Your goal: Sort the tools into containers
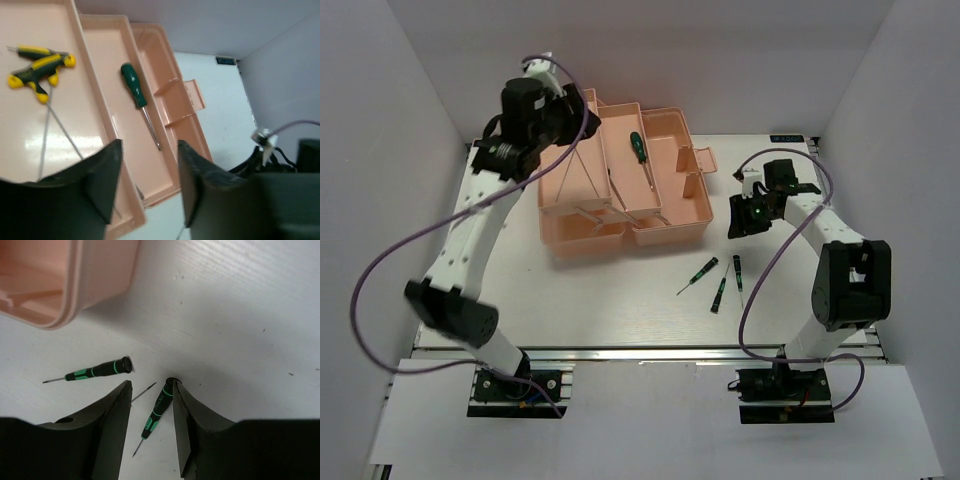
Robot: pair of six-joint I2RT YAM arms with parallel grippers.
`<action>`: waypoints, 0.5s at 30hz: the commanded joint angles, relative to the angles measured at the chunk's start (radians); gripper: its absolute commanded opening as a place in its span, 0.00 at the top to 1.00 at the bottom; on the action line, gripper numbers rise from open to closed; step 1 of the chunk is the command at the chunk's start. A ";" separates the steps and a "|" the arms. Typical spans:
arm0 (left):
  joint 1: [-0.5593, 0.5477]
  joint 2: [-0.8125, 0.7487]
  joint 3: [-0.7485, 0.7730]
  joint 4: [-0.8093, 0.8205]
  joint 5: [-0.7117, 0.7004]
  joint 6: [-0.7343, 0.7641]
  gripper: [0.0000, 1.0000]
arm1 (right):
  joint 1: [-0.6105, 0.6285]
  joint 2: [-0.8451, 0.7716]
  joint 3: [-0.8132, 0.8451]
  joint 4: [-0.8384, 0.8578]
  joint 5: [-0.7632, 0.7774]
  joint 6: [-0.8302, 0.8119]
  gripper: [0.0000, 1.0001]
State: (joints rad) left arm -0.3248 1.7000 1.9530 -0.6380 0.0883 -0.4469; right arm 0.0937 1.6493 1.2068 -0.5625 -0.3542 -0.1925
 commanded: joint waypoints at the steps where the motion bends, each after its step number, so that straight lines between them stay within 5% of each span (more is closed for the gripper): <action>1: 0.000 -0.257 -0.221 0.083 -0.026 0.066 0.38 | 0.020 0.058 0.042 -0.141 0.107 -0.067 0.56; 8: -0.002 -0.557 -0.638 0.136 -0.039 0.007 0.31 | 0.021 0.087 -0.003 -0.181 0.187 -0.082 0.57; 15: -0.006 -0.659 -0.779 0.172 -0.029 -0.038 0.31 | 0.046 0.112 -0.050 -0.149 0.198 -0.053 0.57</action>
State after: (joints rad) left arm -0.3248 1.0714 1.1717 -0.4976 0.0624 -0.4686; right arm 0.1253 1.7493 1.1728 -0.7082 -0.1741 -0.2501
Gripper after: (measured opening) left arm 0.685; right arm 0.429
